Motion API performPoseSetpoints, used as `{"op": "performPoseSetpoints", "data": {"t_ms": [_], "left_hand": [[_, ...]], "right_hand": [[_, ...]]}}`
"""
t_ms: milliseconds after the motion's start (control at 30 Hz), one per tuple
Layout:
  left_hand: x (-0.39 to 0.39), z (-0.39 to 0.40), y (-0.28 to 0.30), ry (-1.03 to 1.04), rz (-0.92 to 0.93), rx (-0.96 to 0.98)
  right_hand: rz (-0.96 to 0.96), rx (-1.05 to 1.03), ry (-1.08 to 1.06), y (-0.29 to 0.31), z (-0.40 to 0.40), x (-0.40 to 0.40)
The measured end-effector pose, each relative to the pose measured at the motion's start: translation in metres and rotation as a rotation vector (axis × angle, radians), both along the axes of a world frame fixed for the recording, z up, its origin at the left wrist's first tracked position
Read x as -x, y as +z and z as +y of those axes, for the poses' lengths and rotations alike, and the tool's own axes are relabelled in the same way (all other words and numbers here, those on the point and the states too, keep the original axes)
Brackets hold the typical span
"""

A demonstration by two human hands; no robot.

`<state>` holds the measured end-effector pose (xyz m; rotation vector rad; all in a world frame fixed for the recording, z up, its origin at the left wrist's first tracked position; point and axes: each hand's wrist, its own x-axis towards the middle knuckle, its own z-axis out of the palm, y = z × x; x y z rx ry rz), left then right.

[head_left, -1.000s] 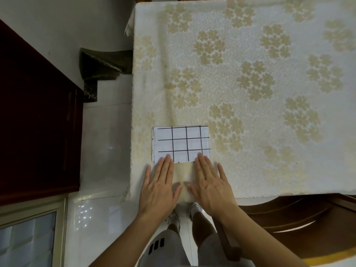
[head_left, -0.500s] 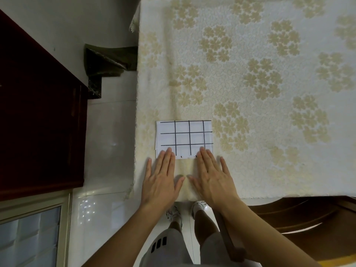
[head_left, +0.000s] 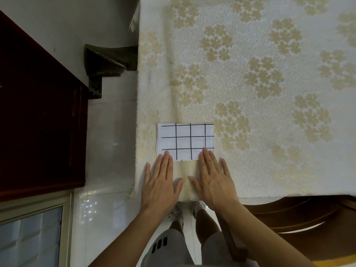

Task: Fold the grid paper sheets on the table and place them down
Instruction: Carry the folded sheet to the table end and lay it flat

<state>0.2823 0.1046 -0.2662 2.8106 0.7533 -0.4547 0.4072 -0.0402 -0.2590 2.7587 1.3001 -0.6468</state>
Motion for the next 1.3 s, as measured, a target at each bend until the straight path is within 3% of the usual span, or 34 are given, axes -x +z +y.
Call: {"op": "performPoseSetpoints", "data": {"t_ms": [1300], "left_hand": [[-0.006, 0.017, -0.001, -0.062, -0.003, -0.017]], "right_hand": [[-0.013, -0.014, -0.034, -0.009, 0.005, -0.001]]}}
